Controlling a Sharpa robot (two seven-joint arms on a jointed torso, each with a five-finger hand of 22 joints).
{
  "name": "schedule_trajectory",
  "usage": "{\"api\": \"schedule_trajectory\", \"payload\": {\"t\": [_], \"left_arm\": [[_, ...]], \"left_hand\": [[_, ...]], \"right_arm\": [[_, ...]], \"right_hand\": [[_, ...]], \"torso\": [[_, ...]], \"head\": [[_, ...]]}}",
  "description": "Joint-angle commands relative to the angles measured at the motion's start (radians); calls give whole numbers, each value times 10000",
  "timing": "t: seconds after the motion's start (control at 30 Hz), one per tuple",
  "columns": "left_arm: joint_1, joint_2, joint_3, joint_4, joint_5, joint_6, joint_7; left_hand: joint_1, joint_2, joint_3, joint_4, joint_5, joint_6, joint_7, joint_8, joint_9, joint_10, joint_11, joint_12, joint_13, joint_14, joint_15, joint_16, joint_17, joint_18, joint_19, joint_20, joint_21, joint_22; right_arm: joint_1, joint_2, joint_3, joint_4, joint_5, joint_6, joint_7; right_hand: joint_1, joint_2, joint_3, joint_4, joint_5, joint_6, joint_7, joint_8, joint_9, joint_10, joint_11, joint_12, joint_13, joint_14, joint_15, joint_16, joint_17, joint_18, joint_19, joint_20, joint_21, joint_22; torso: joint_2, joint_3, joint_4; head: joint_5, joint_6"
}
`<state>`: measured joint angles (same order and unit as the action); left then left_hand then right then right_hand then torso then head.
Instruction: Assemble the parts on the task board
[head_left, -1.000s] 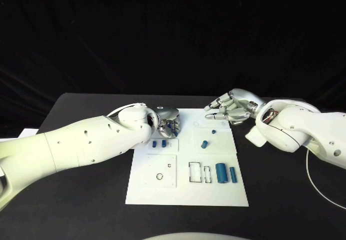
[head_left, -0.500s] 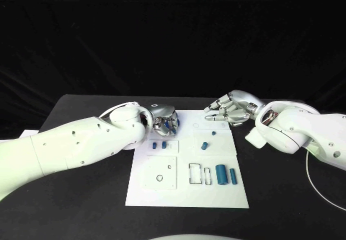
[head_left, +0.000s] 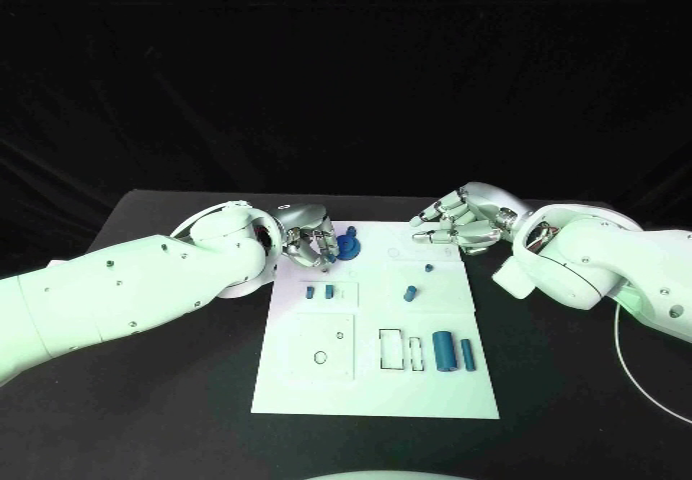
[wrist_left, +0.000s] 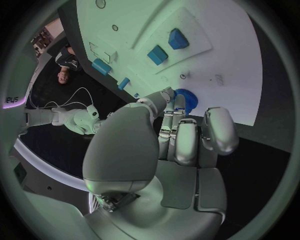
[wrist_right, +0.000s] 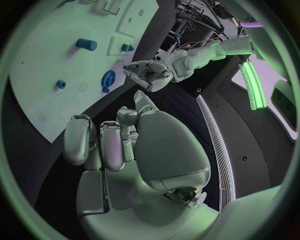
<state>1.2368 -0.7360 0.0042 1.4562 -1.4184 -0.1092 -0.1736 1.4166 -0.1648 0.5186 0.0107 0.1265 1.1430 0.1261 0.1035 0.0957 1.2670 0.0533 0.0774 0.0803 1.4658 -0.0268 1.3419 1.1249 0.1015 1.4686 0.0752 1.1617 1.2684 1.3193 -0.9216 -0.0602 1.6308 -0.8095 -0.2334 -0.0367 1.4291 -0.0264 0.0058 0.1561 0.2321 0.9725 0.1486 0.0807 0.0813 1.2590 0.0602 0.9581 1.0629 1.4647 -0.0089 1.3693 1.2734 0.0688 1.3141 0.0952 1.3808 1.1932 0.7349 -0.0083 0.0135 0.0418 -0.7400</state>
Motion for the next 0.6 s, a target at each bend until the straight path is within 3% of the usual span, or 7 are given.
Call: {"api": "schedule_trajectory", "payload": {"t": [0.03,0.6], "left_arm": [[8,-37,6,-8,275,206,-119],[-6,-126,-77,-155,314,619,-216]], "left_hand": [[-114,5,6,-39,-53,43,33,-3,-4,49,56,-39,-14,296,-9,43,14,-171,173,-57,-33,5],[-139,1,-1,-32,-56,51,34,-8,-6,54,59,-48,-15,295,-3,47,15,-174,174,-53,-26,12]], "right_arm": [[-7,4,0,12,-22,137,84],[-7,22,0,7,-24,139,95]], "right_hand": [[-45,24,25,23,68,88,-6,-13,10,-34,-19,56,11,412,-65,-35,-4,164,-54,6,-59,-5],[-45,24,25,23,68,88,-6,-13,10,-34,-19,56,11,412,-65,-35,-4,164,-54,6,-59,-5]], "torso": [[2,-10,6],[10,-4,-9]], "head": [[21,-15],[60,-31]]}}
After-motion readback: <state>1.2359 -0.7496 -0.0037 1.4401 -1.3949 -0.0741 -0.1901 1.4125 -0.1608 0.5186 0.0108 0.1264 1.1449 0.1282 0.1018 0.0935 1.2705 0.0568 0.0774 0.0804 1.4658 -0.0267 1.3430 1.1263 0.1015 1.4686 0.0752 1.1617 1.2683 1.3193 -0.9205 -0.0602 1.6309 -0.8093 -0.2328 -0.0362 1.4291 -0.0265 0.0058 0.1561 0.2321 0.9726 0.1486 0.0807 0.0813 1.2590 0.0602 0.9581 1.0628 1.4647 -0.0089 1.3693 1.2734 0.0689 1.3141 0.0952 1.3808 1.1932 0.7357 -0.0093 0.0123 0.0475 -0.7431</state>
